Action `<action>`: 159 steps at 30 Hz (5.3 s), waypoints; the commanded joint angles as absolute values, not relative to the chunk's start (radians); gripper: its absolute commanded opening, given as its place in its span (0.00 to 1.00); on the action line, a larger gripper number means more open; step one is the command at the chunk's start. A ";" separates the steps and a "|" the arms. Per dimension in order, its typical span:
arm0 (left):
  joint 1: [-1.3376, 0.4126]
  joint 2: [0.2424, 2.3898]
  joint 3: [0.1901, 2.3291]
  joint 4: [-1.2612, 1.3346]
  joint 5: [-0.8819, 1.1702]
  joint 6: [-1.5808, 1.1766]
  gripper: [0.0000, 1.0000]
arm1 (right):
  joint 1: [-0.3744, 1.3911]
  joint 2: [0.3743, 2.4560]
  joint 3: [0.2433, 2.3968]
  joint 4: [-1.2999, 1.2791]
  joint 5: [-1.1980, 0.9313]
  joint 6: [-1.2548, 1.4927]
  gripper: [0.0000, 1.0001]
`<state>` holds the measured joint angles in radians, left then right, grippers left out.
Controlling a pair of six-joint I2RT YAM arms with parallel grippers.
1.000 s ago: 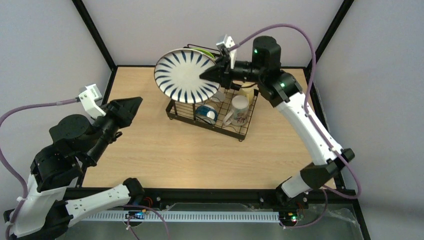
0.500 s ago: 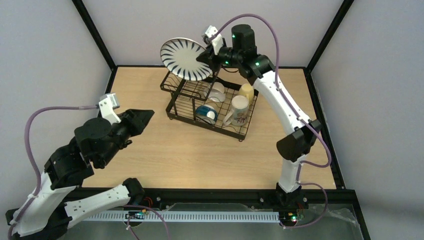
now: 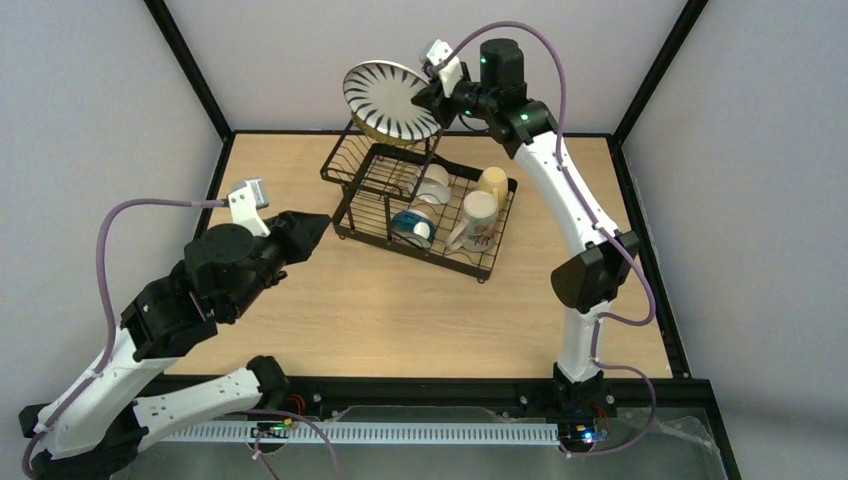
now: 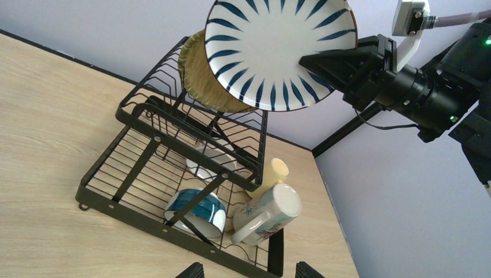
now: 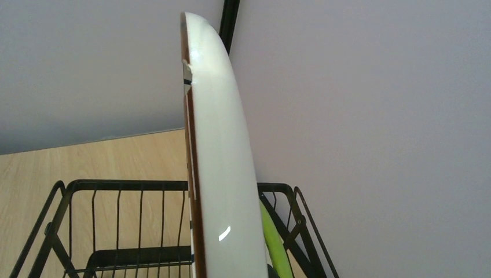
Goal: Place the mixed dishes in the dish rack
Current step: Insert the plate into the dish rack.
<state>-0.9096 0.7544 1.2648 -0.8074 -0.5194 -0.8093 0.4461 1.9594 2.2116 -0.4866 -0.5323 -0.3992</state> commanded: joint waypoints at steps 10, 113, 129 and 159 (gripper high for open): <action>-0.914 0.706 1.194 -0.770 -0.529 -0.818 0.90 | 0.454 1.960 2.273 -0.342 -0.633 -0.443 0.00; -0.914 0.506 0.860 -0.604 -0.572 -0.944 0.90 | 0.476 1.902 1.709 -0.076 -0.748 -0.509 0.00; -0.913 0.552 0.905 -0.652 -0.582 -0.946 0.90 | 0.519 1.993 1.922 -0.184 -0.744 -0.426 0.00; -0.914 0.534 0.887 -0.685 -0.541 -0.906 0.90 | 0.555 1.948 1.628 -0.028 -0.609 -0.392 0.03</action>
<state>-0.9096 0.5415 0.9119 -0.6815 -0.5423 -0.9203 0.4850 1.8908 1.6997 0.0826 -0.6155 -0.3912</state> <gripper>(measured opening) 0.897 0.203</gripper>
